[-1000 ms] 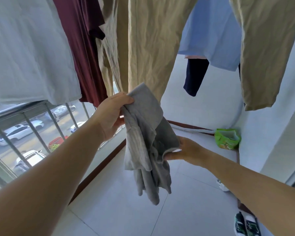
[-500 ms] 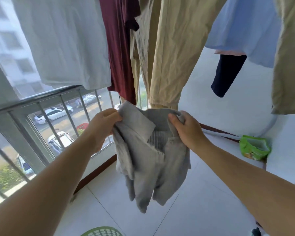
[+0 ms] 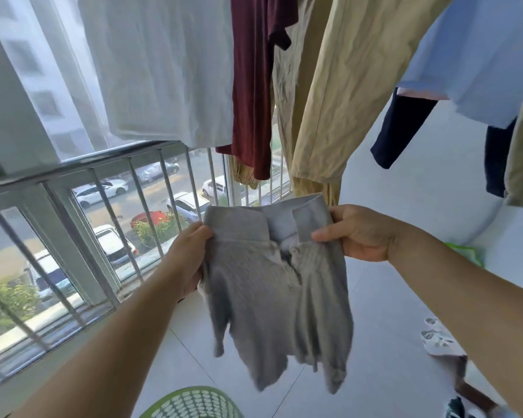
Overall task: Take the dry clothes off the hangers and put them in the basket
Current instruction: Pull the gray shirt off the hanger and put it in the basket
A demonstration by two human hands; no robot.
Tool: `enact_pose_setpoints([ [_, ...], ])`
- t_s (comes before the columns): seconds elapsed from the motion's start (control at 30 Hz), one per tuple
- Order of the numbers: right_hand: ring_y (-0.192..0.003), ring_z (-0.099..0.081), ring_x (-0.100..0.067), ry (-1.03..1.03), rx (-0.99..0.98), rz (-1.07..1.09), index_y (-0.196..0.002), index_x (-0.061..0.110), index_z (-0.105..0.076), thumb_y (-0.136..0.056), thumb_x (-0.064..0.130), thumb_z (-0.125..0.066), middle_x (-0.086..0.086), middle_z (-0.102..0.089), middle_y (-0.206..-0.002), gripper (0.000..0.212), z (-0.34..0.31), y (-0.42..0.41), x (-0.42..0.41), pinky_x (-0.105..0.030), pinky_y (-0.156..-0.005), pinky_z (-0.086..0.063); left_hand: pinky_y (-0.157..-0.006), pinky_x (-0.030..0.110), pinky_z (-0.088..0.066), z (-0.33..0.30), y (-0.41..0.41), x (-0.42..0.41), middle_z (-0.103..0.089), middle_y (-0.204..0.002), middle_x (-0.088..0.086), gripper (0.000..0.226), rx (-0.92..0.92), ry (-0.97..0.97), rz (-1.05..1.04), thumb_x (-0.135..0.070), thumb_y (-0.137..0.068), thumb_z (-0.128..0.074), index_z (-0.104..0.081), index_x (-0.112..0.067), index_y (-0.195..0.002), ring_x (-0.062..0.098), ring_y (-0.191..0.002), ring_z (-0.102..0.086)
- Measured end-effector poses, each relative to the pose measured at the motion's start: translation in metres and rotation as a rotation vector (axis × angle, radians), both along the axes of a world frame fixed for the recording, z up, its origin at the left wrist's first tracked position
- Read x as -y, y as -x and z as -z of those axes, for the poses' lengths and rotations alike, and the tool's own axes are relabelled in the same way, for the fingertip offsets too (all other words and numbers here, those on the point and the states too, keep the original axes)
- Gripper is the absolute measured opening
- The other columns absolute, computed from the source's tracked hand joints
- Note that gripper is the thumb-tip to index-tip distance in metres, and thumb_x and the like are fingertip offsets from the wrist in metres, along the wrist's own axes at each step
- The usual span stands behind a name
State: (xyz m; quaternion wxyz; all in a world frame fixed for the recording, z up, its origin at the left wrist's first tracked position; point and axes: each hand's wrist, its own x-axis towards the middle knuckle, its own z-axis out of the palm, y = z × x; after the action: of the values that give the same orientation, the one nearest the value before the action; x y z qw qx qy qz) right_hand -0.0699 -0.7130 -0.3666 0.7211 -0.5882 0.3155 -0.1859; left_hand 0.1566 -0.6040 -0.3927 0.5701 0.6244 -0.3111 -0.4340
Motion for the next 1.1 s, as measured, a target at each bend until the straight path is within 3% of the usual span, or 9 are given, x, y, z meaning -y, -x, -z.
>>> enact_pose_setpoints([
  [0.1, -0.090, -0.063, -0.019, 0.132, -0.142, 0.124, -0.099, 0.008, -0.061, -0.085, 0.006, -0.062, -0.009, -0.064, -0.104, 0.014, 0.000, -0.015, -0.018, -0.031, -0.080, -0.055, -0.062, 0.031, -0.040, 0.002, -0.009, -0.009, -0.049, -0.071, 0.007, 0.012, -0.159, -0.034, -0.022, -0.012, -0.090, -0.043, -0.053, -0.009, -0.086, 0.019, -0.063, -0.049],
  [0.2, -0.084, -0.061, -0.014, 0.422, -0.339, 0.292, -0.103, 0.011, -0.060, -0.084, 0.018, -0.067, -0.002, -0.063, -0.094, 0.023, 0.002, -0.032, -0.034, -0.030, -0.079, -0.052, -0.060, 0.028, -0.043, 0.003, -0.020, -0.019, -0.052, -0.070, 0.008, 0.009, -0.195, -0.030, 0.141, -0.016, -0.079, -0.056, -0.053, -0.008, -0.083, 0.019, -0.057, -0.052],
  [0.3, -0.085, -0.056, -0.019, 0.672, -0.494, 0.449, -0.104, 0.020, -0.056, -0.087, 0.026, -0.064, -0.001, -0.058, -0.090, 0.020, 0.003, -0.046, -0.047, -0.029, -0.068, -0.045, -0.066, 0.027, -0.051, -0.001, -0.032, -0.032, -0.060, -0.089, 0.010, 0.045, 0.071, -0.072, 0.426, -0.020, -0.066, -0.078, -0.056, 0.001, -0.100, 0.020, -0.074, -0.059],
  [0.43, -0.068, -0.048, -0.014, 0.885, -0.573, 0.579, -0.088, 0.015, -0.049, -0.089, 0.018, -0.059, -0.001, -0.051, -0.076, 0.011, 0.003, -0.059, -0.059, -0.023, -0.053, -0.032, -0.085, 0.038, -0.054, -0.005, -0.040, -0.044, -0.067, -0.092, 0.014, 0.020, 0.398, -0.160, 0.422, -0.008, -0.072, -0.072, -0.064, -0.005, -0.091, 0.027, -0.088, -0.064],
  [0.5, -0.060, -0.041, -0.007, 0.899, -0.572, 0.617, -0.081, 0.015, -0.043, -0.088, 0.015, -0.057, 0.002, -0.044, -0.069, 0.015, 0.002, -0.067, -0.066, -0.022, -0.049, -0.029, -0.087, 0.042, -0.054, -0.004, -0.044, -0.047, -0.068, -0.089, 0.016, 0.013, 0.408, -0.145, 0.285, -0.016, -0.080, -0.068, -0.065, -0.005, -0.086, 0.031, -0.088, -0.065],
  [0.63, -0.060, -0.041, -0.009, 0.731, -0.493, 0.662, -0.091, 0.012, -0.044, -0.087, 0.012, -0.053, 0.001, -0.042, -0.073, 0.010, -0.001, -0.084, -0.073, -0.023, -0.049, -0.031, -0.079, 0.041, -0.057, -0.006, -0.045, -0.052, -0.070, -0.087, 0.017, 0.026, 0.201, -0.040, 0.096, -0.028, -0.089, -0.060, -0.068, -0.003, -0.086, 0.032, -0.081, -0.068],
  [0.83, -0.071, -0.059, -0.021, 0.321, -0.078, 0.528, -0.103, 0.002, -0.053, -0.089, 0.013, -0.059, -0.014, -0.056, -0.086, 0.019, -0.008, -0.116, -0.089, -0.037, -0.066, -0.056, -0.057, 0.029, -0.051, -0.006, -0.032, -0.053, -0.071, -0.067, 0.006, 0.024, -0.269, 0.042, -0.062, -0.030, -0.094, -0.052, -0.063, -0.008, -0.089, 0.019, -0.062, -0.067],
  [0.97, -0.078, -0.066, -0.018, 0.228, -0.001, 0.212, -0.101, 0.008, -0.060, -0.092, 0.026, -0.056, -0.007, -0.067, -0.092, 0.020, -0.009, -0.128, -0.108, -0.026, -0.073, -0.058, -0.070, 0.039, -0.055, -0.001, -0.022, -0.053, -0.070, -0.093, 0.018, 0.041, -0.520, 0.007, 0.008, -0.035, -0.098, -0.042, -0.061, -0.002, -0.110, 0.028, -0.083, -0.068],
  [1.1, -0.094, -0.065, -0.016, 0.409, -0.130, 0.142, -0.110, 0.012, -0.060, -0.097, 0.008, -0.045, -0.008, -0.064, -0.115, 0.020, -0.005, -0.125, -0.108, -0.021, -0.077, -0.055, -0.085, 0.042, -0.051, 0.006, -0.023, -0.059, -0.069, -0.100, 0.020, 0.054, -0.603, 0.080, 0.129, -0.048, -0.093, -0.042, -0.061, -0.002, -0.115, 0.030, -0.093, -0.066],
])
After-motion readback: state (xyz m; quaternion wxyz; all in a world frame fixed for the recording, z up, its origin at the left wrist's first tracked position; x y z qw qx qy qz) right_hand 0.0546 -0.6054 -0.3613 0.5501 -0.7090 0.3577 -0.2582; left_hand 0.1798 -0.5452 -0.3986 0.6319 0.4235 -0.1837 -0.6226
